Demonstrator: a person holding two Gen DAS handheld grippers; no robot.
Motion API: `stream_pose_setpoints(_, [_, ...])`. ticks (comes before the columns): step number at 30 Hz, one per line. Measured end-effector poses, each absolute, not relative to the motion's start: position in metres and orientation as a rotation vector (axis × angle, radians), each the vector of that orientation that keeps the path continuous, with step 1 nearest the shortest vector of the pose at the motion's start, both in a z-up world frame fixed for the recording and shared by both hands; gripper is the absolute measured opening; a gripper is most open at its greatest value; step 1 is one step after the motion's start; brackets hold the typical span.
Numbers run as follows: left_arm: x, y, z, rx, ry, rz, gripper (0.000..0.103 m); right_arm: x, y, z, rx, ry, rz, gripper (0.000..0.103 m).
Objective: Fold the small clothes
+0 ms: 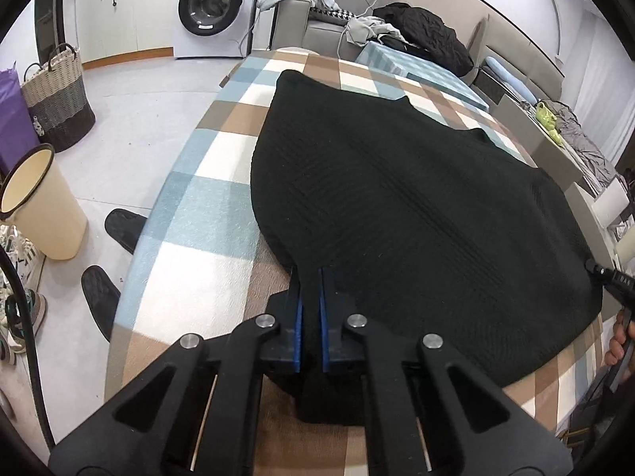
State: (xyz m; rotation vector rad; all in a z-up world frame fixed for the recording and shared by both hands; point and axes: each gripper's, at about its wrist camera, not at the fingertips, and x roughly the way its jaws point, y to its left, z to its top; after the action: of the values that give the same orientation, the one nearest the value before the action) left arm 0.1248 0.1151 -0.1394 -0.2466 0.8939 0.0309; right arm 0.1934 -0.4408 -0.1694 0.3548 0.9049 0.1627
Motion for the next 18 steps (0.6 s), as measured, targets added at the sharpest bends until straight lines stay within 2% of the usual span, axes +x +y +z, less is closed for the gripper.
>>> stream_pose_setpoints(10, [0.102,0.114,-0.141,-0.26,0.906,0.014,0.004,0.197,-0.453,-0.175,0.367,0.924,0.141,0.005])
stream_pose_setpoints(14, [0.097,0.117,-0.14,-0.271,0.908,0.02,0.007,0.19,-0.456,-0.179,0.388,0.961,0.157,0.016])
stream_pose_setpoints(16, [0.094,0.119,-0.139,-0.279,0.909,0.023,0.01,0.184,-0.458,-0.179,0.401,0.964,0.168,0.026])
stream_pose_setpoints(18, [0.091,0.121,-0.139,-0.283,0.902,0.02,0.01,0.181,-0.457,-0.181,0.398,0.96,0.176,0.027])
